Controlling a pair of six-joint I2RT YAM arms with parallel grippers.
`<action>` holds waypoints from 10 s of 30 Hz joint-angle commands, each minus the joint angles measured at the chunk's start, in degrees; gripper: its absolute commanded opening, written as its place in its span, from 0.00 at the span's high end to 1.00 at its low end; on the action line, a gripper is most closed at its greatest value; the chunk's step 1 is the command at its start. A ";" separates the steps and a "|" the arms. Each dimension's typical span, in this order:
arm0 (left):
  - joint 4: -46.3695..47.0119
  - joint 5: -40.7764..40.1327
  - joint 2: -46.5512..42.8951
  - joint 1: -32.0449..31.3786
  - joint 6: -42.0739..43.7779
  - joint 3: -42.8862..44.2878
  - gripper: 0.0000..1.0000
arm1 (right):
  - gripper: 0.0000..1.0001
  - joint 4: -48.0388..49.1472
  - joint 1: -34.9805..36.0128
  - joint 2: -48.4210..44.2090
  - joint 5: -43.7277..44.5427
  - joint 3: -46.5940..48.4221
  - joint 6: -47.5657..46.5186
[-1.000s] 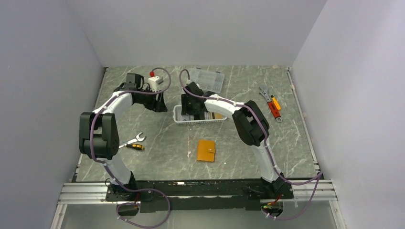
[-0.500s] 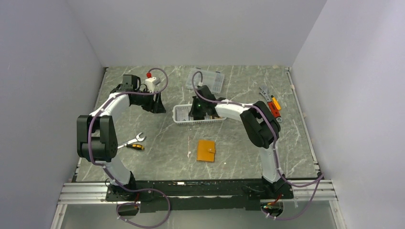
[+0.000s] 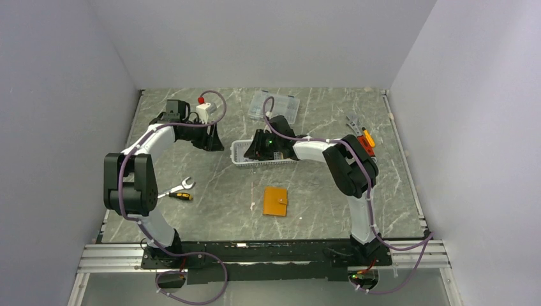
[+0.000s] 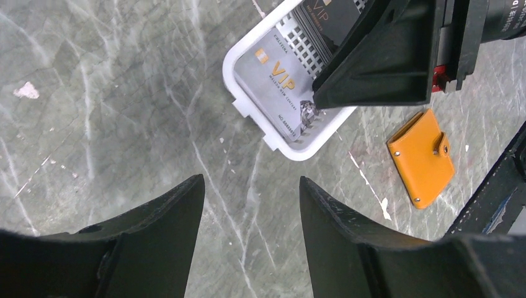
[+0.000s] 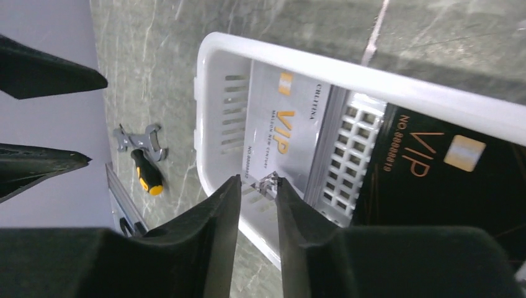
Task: Put the credit cards into the card holder
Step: Move the storage box to the center of the board, then pick up the credit card from the storage box, then place the credit card in the storage box.
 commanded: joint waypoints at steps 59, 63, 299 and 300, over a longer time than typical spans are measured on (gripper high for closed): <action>5.30 2.59 6.94 -7.78 -0.27 -2.43 0.77 | 0.62 -3.88 3.01 -2.63 3.85 7.90 -1.87; 5.09 2.83 6.96 -7.78 -0.36 -2.35 0.78 | 0.65 -3.32 3.04 -3.28 3.61 7.68 -1.27; 8.28 22.54 -4.02 -12.48 -8.19 -5.10 0.74 | 0.88 31.52 -4.17 -22.88 -18.01 -25.69 13.05; 8.19 22.76 -4.12 -12.38 -8.21 -5.16 0.74 | 0.88 31.35 -4.20 -22.97 -17.87 -25.88 12.91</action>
